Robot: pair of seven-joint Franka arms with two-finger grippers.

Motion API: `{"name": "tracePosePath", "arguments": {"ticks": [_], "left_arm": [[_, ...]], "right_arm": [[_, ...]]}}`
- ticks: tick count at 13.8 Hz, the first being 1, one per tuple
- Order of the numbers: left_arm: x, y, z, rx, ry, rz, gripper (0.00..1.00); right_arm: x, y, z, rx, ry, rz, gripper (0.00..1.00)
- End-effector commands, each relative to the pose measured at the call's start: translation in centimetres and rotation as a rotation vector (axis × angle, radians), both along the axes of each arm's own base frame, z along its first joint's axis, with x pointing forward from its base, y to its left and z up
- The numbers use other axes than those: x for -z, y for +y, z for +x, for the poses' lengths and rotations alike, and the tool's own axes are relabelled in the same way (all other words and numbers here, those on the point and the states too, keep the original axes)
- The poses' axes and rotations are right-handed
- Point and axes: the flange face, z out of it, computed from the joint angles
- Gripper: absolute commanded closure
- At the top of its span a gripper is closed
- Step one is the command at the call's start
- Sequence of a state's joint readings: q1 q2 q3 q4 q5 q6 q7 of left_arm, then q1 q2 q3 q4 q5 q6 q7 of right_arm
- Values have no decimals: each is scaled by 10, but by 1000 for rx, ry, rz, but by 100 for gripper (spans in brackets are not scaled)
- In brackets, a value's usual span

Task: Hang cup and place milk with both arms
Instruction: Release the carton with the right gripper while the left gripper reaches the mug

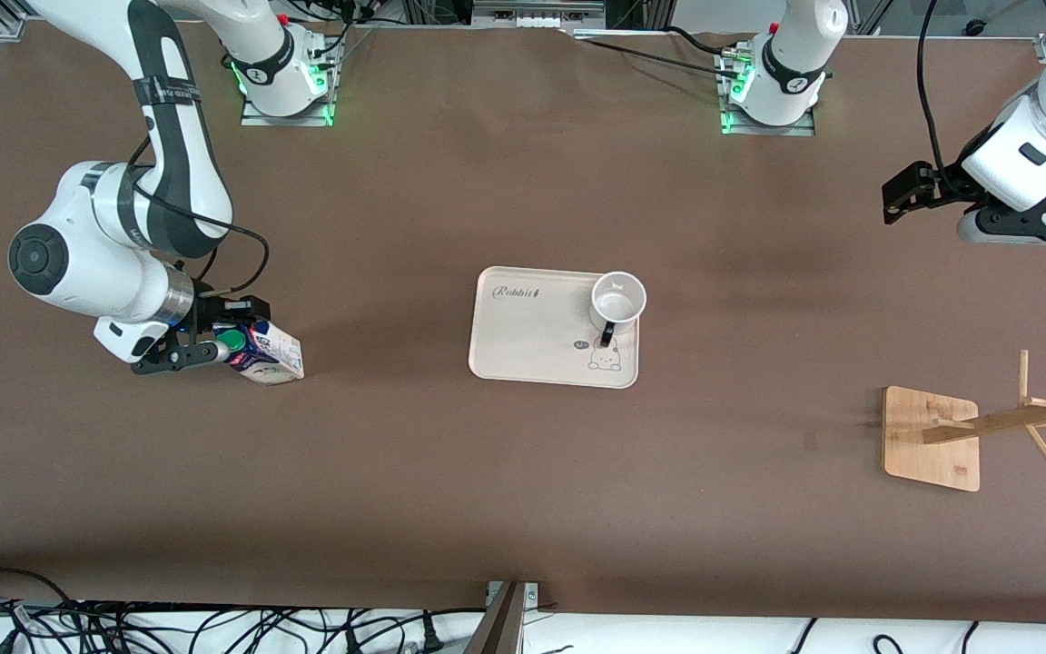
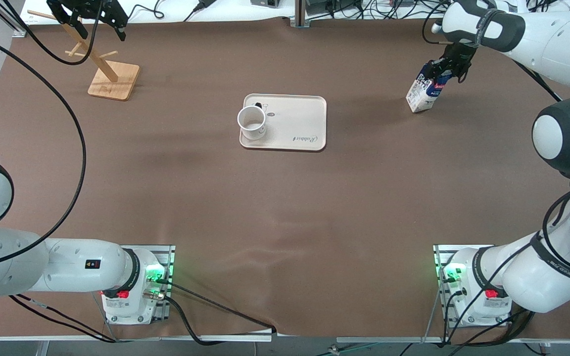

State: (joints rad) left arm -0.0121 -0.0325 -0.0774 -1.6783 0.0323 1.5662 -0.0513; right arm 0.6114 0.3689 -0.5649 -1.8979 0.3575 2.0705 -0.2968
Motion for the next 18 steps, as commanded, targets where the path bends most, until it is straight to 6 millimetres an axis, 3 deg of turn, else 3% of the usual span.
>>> {"name": "tracePosePath", "arguments": {"ticks": [1,2,5,7,9,10,11,12,14,16,18], "left_arm": [[-4,0,-1,12,35,-4,0],[-4,0,-2,12,39,-3,0],[-4,-2,-2,7,38,-3,0],[7,-9,6,11,59,-8,0],[4,-16,19,16,54,-15,0],[2,-32,19,49,70,-18,0],[0,-61,13,105,78,-17,0],[10,-78,14,149,95,-6,0],[24,-96,15,215,121,-17,0],[68,-122,32,237,171,-65,0],[96,-141,50,243,110,-124,0]], "right_arm": [[-4,1,-7,14,-11,34,30],[-5,1,-5,14,-14,33,1],[-20,5,2,27,-34,35,0],[-36,11,8,28,-57,40,0],[-57,15,11,16,-66,50,0],[-64,15,12,11,-56,50,0],[-72,14,13,6,-37,52,0],[-87,10,14,12,-27,43,0],[-136,14,14,15,-15,-23,0],[-180,19,-1,13,3,-71,0],[-219,12,-17,-2,-29,-66,0]]}}
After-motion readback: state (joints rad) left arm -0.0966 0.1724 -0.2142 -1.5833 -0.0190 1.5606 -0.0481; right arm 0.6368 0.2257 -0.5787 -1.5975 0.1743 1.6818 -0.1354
